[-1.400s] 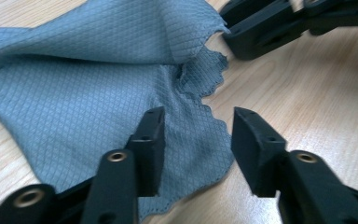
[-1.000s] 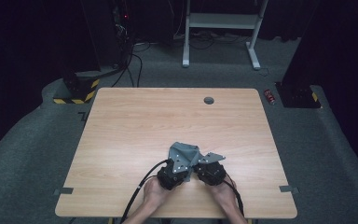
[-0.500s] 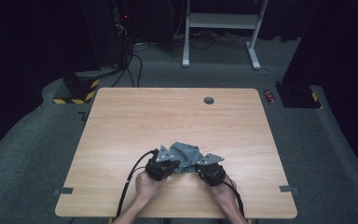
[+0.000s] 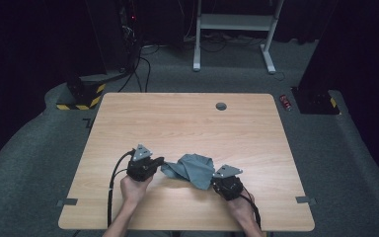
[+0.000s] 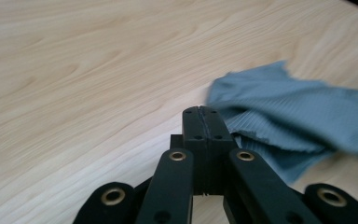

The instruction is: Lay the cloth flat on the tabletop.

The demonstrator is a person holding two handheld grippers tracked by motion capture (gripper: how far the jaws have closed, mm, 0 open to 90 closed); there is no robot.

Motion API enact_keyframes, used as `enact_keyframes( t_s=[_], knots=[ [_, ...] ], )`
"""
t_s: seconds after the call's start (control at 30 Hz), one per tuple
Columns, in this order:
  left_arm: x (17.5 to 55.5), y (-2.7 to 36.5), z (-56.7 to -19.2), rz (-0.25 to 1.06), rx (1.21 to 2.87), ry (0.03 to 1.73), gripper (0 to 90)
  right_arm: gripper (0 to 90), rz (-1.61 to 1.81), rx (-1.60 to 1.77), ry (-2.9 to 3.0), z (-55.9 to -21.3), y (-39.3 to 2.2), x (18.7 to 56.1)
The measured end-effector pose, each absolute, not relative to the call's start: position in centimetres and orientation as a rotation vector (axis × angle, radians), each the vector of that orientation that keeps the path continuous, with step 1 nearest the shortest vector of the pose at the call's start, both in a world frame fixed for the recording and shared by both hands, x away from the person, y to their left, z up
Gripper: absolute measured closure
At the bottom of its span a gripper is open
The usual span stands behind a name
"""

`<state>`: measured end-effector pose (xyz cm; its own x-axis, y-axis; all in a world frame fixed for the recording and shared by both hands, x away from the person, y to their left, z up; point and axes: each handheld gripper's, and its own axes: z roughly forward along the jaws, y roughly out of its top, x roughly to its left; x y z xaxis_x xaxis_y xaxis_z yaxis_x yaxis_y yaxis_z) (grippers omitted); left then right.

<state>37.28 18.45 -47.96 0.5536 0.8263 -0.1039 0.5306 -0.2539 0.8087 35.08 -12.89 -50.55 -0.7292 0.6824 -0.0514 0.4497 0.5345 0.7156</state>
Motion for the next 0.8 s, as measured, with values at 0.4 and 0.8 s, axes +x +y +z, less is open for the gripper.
enact_keyframes(
  t_s=[0.4, 0.8],
  knots=[
    [36.3, 18.9, -50.7, 0.382, 2.002, 1.111, 75.5, 78.8, 1.047, 0.959, 2.481, -50.5, -12.7, 35.1],
    [33.6, 11.8, -49.8, 0.275, 2.106, 0.844, 43.4, 78.5, 1.136, 1.005, 2.468, -50.0, -11.8, 35.9]
  ],
)
